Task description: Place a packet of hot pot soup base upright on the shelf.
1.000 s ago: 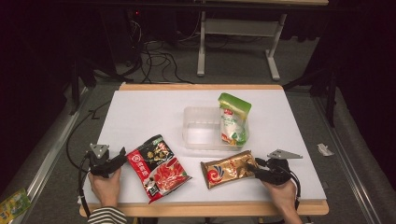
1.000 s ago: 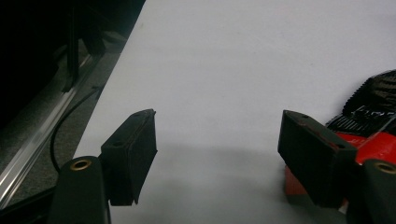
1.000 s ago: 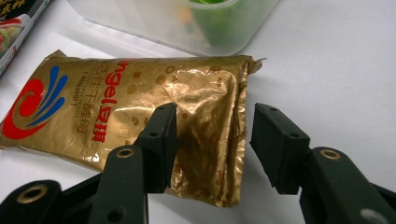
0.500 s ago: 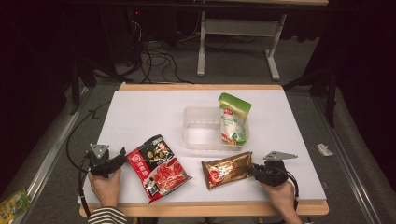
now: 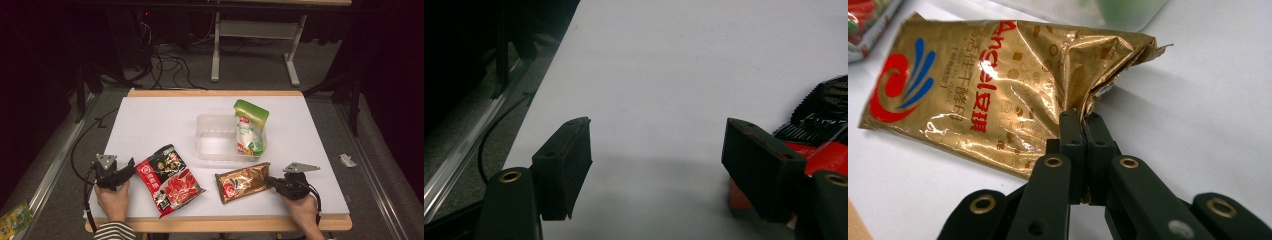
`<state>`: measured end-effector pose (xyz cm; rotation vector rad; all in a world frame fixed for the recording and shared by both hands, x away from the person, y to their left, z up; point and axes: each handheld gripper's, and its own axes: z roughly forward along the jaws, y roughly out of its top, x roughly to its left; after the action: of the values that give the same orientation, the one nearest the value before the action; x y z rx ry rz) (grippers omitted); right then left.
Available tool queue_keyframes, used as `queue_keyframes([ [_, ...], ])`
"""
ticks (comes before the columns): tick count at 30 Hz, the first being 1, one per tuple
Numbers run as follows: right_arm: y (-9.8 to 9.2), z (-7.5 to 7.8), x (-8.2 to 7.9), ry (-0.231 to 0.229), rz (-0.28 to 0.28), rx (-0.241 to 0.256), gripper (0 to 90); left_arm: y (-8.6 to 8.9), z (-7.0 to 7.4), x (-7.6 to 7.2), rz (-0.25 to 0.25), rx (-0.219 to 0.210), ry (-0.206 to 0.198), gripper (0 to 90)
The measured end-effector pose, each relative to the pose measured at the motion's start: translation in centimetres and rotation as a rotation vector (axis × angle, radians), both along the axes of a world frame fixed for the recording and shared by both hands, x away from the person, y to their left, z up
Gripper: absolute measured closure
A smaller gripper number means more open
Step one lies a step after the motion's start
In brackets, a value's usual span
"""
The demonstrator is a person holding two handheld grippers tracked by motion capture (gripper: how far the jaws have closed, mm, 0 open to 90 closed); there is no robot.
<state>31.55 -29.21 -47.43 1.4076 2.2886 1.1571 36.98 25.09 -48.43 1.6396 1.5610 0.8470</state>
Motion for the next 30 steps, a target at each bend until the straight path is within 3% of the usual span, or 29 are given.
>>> queue_keyframes([
  [12,-0.7,2.4,0.3,-0.033,0.014,0.032,90.0,0.0,0.0,0.0,-0.001,-0.003,0.003,28.5],
  [26,-0.5,5.4,0.5,-0.084,0.066,0.062,90.0,0.0,0.0,0.0,0.000,-0.005,0.001,28.4],
  [30,-0.7,6.5,0.4,-0.094,0.088,0.102,90.0,0.0,0.0,0.0,-0.001,-0.004,0.000,28.4],
])
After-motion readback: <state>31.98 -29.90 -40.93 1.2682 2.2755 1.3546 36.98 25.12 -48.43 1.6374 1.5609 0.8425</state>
